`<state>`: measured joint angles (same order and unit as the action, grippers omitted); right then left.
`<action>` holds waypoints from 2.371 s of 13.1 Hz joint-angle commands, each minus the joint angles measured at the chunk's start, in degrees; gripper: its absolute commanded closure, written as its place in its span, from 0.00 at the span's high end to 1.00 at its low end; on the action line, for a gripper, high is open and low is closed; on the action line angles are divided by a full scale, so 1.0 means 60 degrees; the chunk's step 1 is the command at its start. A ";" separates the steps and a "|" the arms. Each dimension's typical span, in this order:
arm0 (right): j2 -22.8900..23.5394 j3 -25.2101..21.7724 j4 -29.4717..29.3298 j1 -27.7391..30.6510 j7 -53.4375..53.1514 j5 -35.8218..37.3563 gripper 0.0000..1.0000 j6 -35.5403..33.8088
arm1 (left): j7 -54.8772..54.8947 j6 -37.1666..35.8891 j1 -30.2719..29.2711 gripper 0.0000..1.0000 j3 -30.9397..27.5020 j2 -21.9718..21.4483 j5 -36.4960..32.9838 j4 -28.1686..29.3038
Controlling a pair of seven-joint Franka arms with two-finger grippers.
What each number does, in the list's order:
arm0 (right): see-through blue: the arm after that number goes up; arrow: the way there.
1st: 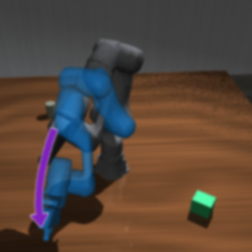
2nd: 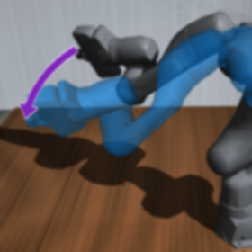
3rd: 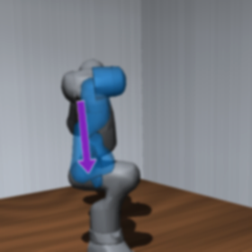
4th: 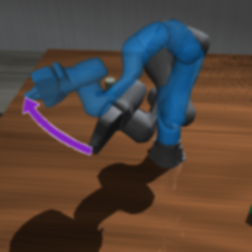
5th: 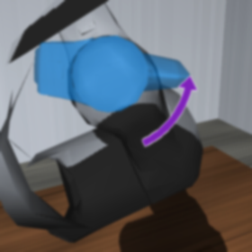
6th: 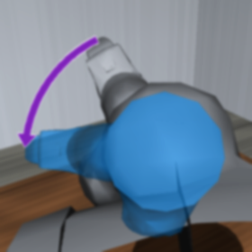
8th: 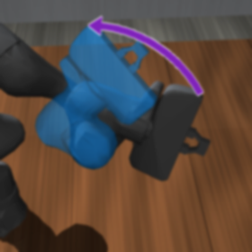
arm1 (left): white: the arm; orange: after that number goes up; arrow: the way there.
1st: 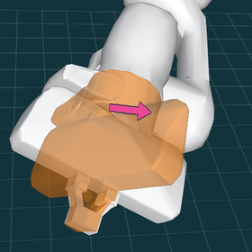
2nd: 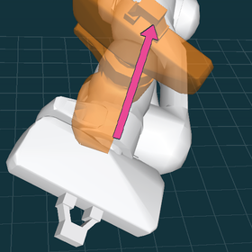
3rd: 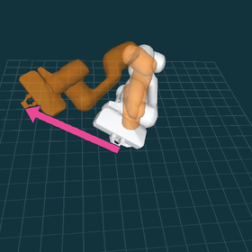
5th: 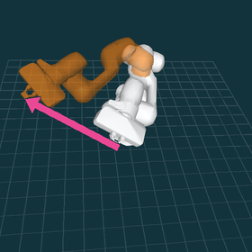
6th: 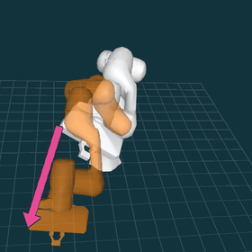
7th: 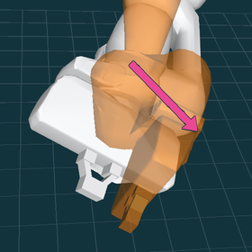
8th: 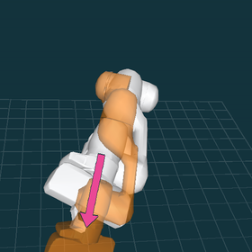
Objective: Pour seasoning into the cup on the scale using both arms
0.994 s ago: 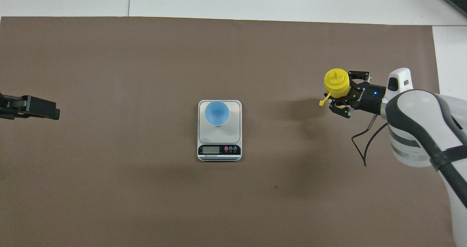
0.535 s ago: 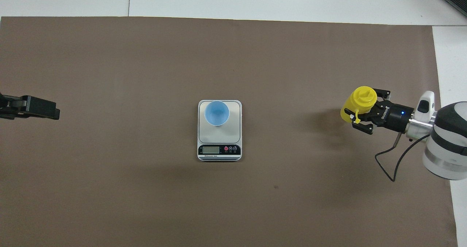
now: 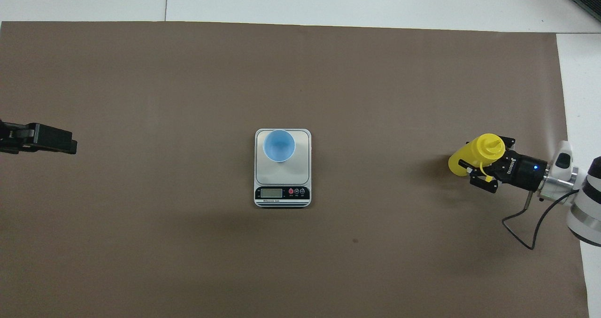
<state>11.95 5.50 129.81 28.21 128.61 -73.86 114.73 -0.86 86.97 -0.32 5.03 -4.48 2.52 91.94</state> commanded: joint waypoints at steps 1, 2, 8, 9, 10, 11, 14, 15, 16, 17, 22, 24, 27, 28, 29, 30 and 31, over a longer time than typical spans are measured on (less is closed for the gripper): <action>-0.0146 0.0138 0.0205 0.0176 0.0216 -0.0595 1.00 -0.0326 | 0.0011 -0.0082 0.0024 1.00 -0.0032 -0.0206 -0.0170 0.0174; -0.0161 0.0123 0.0264 0.0176 0.0216 -0.0596 1.00 -0.0399 | 0.0011 -0.0082 0.0024 1.00 -0.0032 -0.0206 -0.0170 0.0174; -0.0278 0.0035 0.0499 0.0820 0.0289 0.0676 1.00 -0.0679 | 0.0011 -0.0082 0.0024 1.00 -0.0032 -0.0206 -0.0170 0.0174; -0.0278 0.0021 0.0485 0.0937 0.0274 0.1099 1.00 -0.0664 | 0.0011 -0.0082 0.0024 1.00 -0.0032 -0.0206 -0.0170 0.0174; -0.0293 0.0006 0.0441 0.1025 0.0231 0.1742 1.00 -0.0606 | 0.0011 -0.0082 0.0024 1.00 -0.0032 -0.0206 -0.0170 0.0174; -0.0293 -0.0023 0.0310 0.1084 0.0158 0.2328 1.00 -0.0547 | 0.0011 -0.0082 0.0024 1.00 -0.0032 -0.0206 -0.0170 0.0174; -0.0483 -0.0403 -0.0158 0.1070 -0.0251 0.3633 1.00 -0.0125 | 0.0011 -0.0096 0.0024 1.00 -0.0032 -0.0206 -0.0170 0.0189; -0.0556 -0.0419 -0.0421 0.1084 -0.0355 0.4102 1.00 0.0009 | 0.0011 -0.0082 0.0024 1.00 -0.0032 -0.0206 -0.0170 0.0174; -0.0615 -0.0492 -0.0699 0.1070 -0.0486 0.4483 1.00 0.0024 | 0.0011 -0.0082 0.0024 1.00 -0.0032 -0.0206 -0.0170 0.0174; -0.0789 -0.0521 -0.0920 0.1070 -0.0734 0.4893 1.00 0.0025 | 0.0011 -0.0082 0.0024 1.00 -0.0032 -0.0206 -0.0170 0.0174; -0.1726 -0.0405 -0.1537 0.0807 -0.3895 0.6946 1.00 -0.0063 | 0.0011 -0.0082 0.0024 1.00 -0.0032 -0.0206 -0.0170 0.0174; -0.2122 -0.0419 -0.1537 0.0384 -0.4862 0.7210 1.00 -0.0063 | 0.0011 -0.0096 0.0024 1.00 -0.0032 -0.0206 -0.0170 0.0174; -0.3044 -0.0390 -0.1566 -0.0743 -0.7785 0.8802 1.00 -0.0019 | 0.0011 -0.0082 0.0024 1.00 -0.0032 -0.0206 -0.0170 0.0174; -0.3192 -0.0375 -0.1682 -0.1080 -0.8957 0.9215 1.00 -0.0077 | 0.0011 -0.0082 0.0024 1.00 -0.0032 -0.0206 -0.0170 0.0174; -0.3309 -0.0361 -0.1756 -0.1446 -0.9999 0.9465 1.00 -0.0107 | 0.0011 -0.0082 0.0024 1.00 -0.0032 -0.0206 -0.0170 0.0174; -0.3383 -0.0346 -0.1815 -0.1754 -1.0778 0.9685 1.00 -0.0107 | 0.0011 -0.0096 0.0024 1.00 -0.0032 -0.0206 -0.0170 0.0174; -0.3427 -0.0346 -0.1960 -0.2091 -1.1568 1.0006 1.00 -0.0122 | 0.0011 -0.0082 0.0024 1.00 -0.0032 -0.0206 -0.0170 0.0174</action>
<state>-7.98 3.37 119.07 17.91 66.95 -17.21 114.71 -0.86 86.96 -0.32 5.03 -4.48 2.52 91.94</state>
